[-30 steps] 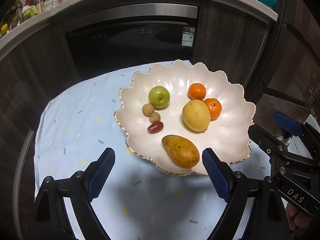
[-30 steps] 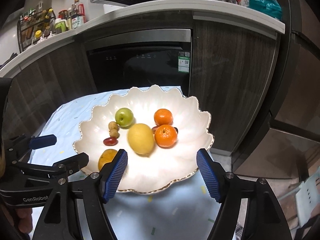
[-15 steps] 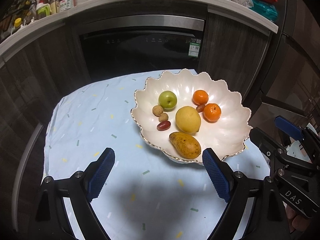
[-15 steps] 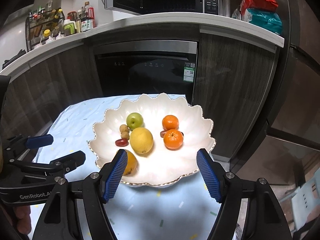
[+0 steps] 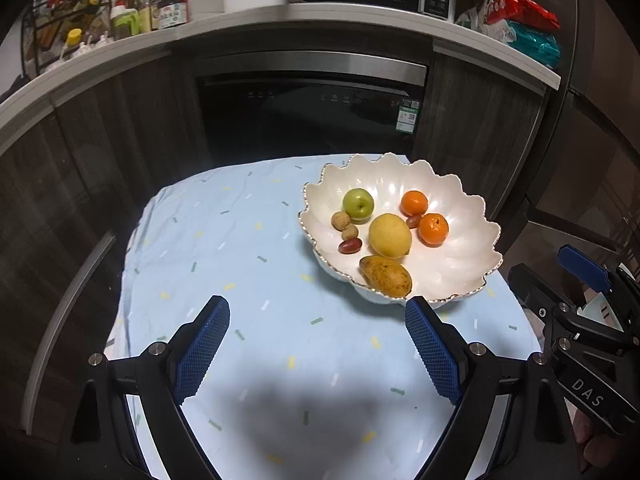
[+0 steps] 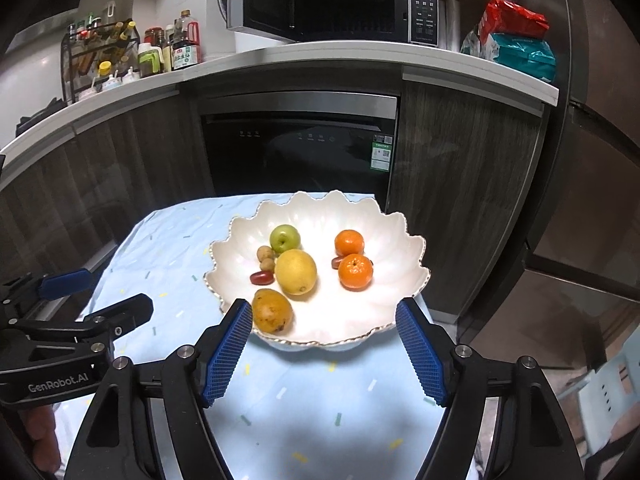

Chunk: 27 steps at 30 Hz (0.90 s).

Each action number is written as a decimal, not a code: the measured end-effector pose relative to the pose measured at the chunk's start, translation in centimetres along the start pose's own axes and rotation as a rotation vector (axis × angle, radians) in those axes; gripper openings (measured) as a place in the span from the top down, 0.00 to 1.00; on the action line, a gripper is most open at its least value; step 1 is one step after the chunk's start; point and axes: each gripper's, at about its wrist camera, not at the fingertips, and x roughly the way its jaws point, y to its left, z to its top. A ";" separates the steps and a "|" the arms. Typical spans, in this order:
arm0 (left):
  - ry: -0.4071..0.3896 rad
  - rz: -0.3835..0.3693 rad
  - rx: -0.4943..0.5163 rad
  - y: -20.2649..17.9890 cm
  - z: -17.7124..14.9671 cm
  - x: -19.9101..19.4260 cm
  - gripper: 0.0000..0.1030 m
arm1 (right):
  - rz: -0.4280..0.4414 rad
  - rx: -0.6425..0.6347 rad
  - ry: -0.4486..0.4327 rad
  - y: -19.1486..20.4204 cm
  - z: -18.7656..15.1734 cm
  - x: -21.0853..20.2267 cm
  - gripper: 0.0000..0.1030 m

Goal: Organize fruits

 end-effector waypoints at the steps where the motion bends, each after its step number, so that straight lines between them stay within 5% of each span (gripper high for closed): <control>1: -0.003 0.005 -0.006 0.1 -0.2 -0.3 0.12 | 0.001 -0.001 -0.001 0.1 -0.1 -0.3 0.27; 27: -0.027 0.053 -0.052 1.2 -2.7 -3.8 0.04 | 0.021 0.011 -0.024 0.5 -1.5 -3.3 0.26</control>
